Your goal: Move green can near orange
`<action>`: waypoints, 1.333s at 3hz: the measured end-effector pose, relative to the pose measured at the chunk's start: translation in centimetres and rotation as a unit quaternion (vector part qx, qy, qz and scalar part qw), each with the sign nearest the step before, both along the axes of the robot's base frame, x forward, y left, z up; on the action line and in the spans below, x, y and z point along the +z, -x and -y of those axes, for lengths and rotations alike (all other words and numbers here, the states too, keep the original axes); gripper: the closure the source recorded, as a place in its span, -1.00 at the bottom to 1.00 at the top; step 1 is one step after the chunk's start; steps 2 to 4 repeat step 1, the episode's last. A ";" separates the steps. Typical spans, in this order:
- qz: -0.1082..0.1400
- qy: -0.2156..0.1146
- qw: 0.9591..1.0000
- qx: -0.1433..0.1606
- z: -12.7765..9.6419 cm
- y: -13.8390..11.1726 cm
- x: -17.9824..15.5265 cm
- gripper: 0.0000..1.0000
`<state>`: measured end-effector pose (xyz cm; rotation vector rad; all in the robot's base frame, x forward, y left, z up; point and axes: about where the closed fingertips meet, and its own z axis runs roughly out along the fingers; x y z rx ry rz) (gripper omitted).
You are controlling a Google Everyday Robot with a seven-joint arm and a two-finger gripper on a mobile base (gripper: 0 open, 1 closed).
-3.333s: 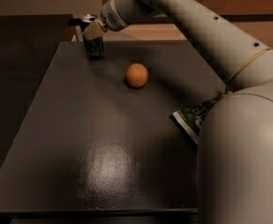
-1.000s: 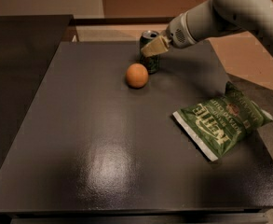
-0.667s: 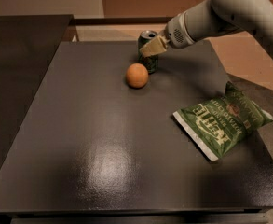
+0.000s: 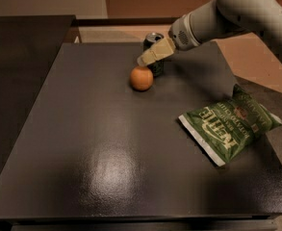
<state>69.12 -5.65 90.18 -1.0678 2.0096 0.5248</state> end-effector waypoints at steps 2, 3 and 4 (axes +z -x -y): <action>0.000 0.000 1.000 0.000 0.0 0.0 0.0 -1.00; 0.000 0.000 1.000 0.000 0.0 0.0 0.0 -1.00; 0.000 0.000 1.000 0.000 0.0 0.0 0.0 -1.00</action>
Offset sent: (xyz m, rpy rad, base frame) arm 0.0000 0.0000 0.0000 0.0000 0.0000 0.0000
